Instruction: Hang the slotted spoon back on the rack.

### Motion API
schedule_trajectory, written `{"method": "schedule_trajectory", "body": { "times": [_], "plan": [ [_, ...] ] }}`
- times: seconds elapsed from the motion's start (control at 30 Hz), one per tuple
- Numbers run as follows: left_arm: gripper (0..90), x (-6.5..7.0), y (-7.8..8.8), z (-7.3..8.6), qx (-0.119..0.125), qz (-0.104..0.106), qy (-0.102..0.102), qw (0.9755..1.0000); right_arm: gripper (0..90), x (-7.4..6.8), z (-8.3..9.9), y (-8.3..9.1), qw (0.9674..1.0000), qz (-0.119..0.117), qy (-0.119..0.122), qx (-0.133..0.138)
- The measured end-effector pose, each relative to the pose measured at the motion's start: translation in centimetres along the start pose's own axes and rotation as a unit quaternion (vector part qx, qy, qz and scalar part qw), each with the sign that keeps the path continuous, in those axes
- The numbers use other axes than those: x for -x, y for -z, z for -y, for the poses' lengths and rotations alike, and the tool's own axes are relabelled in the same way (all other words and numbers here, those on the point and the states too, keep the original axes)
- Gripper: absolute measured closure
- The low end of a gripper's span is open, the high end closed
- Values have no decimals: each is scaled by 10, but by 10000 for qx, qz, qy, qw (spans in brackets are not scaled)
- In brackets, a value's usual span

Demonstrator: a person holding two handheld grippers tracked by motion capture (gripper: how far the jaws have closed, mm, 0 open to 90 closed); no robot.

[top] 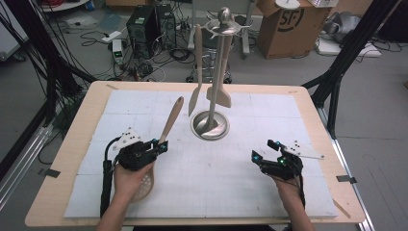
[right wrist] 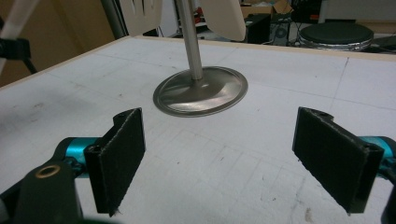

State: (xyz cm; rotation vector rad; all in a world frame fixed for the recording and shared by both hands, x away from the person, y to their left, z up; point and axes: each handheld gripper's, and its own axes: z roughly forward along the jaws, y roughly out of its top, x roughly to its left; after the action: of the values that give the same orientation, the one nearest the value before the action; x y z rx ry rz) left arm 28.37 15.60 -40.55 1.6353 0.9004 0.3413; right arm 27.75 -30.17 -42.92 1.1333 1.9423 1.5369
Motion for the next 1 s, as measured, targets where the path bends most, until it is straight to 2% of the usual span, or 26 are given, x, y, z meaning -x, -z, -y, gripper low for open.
{"method": "schedule_trajectory", "body": {
  "times": [0.07,0.1,0.23,0.33,0.5,0.67,0.87,1.0],
  "plan": [
    [776,5,0,-5,175,81,-29,9998,162,0,0,0,10000,5,10,-4],
    [776,8,-1,-7,250,49,-78,9996,162,0,0,0,10000,3,14,-1],
    [775,12,-6,-16,441,129,-94,9989,163,1,0,1,10000,18,-21,22],
    [776,17,-9,-21,622,233,-215,9976,162,2,0,2,10000,24,-37,32],
    [776,23,-18,-35,806,422,-212,9956,162,1,0,2,10000,6,-68,33],
    [776,30,-25,-52,1020,565,-294,9927,162,3,0,4,9999,23,-68,70],
    [776,37,-33,-72,1373,630,-485,9873,162,5,0,5,9999,40,-85,87],
    [776,40,-39,-84,1542,705,-474,9844,162,6,1,5,9999,38,-114,81]
  ]
}}
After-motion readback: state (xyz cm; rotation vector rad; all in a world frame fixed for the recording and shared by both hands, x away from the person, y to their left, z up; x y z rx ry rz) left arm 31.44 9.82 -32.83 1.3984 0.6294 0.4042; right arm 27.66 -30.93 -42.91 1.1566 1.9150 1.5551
